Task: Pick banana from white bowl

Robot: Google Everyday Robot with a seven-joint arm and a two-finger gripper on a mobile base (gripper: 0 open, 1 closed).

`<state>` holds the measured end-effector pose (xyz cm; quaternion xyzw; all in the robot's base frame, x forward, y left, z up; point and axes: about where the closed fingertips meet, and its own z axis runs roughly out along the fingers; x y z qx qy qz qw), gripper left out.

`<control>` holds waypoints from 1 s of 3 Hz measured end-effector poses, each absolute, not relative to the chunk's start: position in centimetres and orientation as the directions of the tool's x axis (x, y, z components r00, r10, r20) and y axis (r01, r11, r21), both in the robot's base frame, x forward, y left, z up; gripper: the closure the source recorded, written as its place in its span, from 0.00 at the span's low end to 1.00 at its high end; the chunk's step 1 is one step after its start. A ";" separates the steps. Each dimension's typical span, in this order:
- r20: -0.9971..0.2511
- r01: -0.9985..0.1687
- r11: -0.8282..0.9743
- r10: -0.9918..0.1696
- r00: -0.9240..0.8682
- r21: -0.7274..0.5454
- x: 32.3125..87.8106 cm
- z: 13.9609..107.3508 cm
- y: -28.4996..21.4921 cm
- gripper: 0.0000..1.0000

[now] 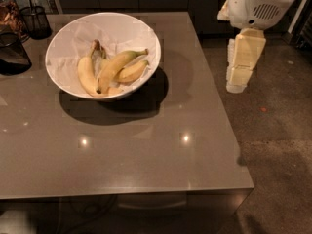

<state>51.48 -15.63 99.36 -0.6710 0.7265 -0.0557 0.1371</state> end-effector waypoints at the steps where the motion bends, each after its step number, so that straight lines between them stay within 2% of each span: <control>1: -0.135 -0.954 0.096 -0.989 -0.059 -0.284 51.9 99.5 -15.4 0.00; 3: -0.084 -0.927 -0.077 -0.990 0.116 -0.367 56.0 102.3 -9.9 0.00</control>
Offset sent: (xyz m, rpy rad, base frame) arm 0.0417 0.0618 0.0380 -0.0365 -0.1251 0.1918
